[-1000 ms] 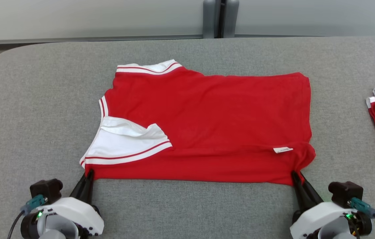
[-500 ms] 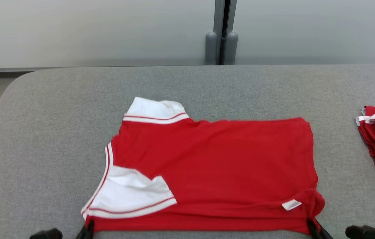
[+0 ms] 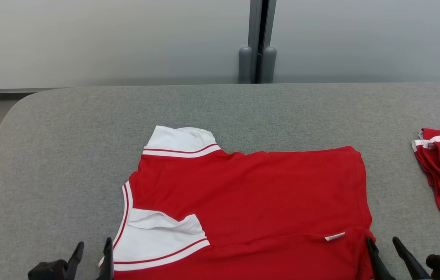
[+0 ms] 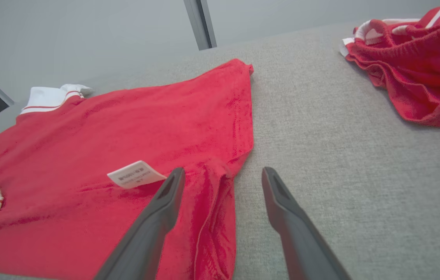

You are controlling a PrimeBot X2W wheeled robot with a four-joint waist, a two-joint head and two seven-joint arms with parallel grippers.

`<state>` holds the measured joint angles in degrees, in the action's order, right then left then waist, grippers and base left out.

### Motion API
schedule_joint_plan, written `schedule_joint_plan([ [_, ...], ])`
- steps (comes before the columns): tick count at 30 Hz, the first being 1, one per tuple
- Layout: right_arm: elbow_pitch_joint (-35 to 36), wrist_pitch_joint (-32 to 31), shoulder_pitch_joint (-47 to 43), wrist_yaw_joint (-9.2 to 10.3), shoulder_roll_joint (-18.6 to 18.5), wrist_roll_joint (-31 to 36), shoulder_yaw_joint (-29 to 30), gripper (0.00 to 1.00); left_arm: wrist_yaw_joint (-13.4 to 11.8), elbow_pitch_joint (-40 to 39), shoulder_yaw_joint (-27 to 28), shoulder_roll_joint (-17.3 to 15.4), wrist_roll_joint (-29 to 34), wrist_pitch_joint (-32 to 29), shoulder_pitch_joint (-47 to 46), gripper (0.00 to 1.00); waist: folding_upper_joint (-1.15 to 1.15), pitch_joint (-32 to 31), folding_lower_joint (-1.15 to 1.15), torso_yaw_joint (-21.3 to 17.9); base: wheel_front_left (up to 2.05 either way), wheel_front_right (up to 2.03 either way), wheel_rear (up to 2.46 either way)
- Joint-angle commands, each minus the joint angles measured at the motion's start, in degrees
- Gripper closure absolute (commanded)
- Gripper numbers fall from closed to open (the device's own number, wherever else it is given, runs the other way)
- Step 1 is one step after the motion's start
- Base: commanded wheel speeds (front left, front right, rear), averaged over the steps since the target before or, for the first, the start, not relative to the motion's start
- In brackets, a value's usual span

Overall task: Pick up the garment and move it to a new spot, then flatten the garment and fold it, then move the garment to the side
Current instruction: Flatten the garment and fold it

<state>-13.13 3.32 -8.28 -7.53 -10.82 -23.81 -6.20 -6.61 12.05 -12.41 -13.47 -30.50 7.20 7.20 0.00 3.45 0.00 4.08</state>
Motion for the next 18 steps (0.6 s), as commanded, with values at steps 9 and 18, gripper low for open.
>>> schedule_joint_plan([
  [9,13.60,-1.72,1.71,0.07,0.45,6.29,3.99,0.00,-3.25,-7.06,0.53,-2.63,5.79,4.08,-4.60,0.00,0.00,-1.04,0.00,-1.27,0.00,0.00,0.00],
  [18,18.94,-5.44,0.45,0.07,2.09,8.62,4.71,0.00,-4.47,-9.72,-0.67,-3.16,6.80,2.07,-4.48,0.00,0.00,-1.50,0.00,-1.27,0.00,0.00,0.00],
])
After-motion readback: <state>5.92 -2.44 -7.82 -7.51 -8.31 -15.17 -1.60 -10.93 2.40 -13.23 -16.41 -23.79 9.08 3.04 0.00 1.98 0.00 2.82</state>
